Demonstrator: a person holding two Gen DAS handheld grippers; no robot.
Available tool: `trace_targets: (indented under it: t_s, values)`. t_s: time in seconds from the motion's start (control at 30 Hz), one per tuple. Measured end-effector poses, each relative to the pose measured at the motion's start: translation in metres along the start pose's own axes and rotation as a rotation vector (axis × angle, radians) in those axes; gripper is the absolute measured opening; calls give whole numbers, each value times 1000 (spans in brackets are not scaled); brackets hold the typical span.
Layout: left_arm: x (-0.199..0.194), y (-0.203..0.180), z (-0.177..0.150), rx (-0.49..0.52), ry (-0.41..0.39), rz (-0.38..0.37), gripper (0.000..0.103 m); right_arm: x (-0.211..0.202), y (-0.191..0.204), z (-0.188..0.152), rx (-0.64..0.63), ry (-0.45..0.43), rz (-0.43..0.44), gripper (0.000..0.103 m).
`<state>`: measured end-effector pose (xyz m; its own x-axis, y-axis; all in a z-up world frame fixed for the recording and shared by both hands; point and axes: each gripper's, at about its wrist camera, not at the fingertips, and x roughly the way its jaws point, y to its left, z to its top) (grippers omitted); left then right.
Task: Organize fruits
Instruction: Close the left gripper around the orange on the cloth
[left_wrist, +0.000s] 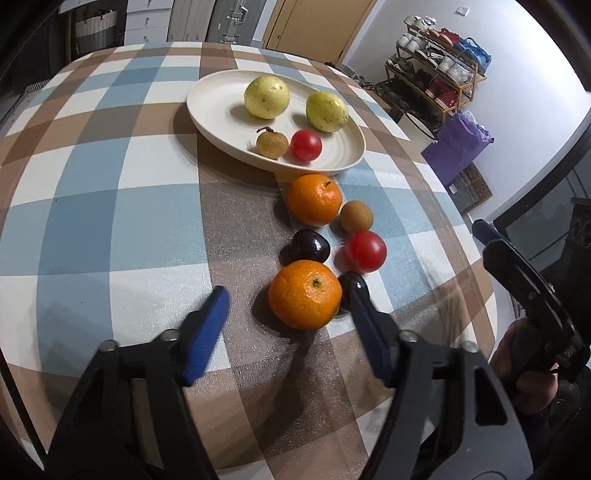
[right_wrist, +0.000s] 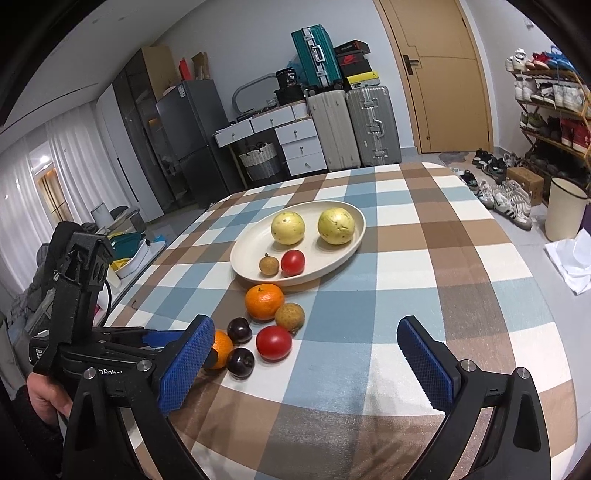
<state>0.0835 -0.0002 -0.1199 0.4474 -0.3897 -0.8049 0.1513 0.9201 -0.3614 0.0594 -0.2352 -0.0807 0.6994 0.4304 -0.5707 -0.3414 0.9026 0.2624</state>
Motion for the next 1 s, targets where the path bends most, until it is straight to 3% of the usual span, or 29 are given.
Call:
trace_targets:
  t_s: [0.13,0.6,1.0]
  values:
    - [0,-3,0,17,-3,-42,38,1,-2,0,4,1,1,101]
    - [-32,10,-2,-14,-90,-56,36,5,-3,-6,3,25,4,101]
    - [-52,13,-6,23,-141,35,36,14,7,-7,-17,64,-2,101]
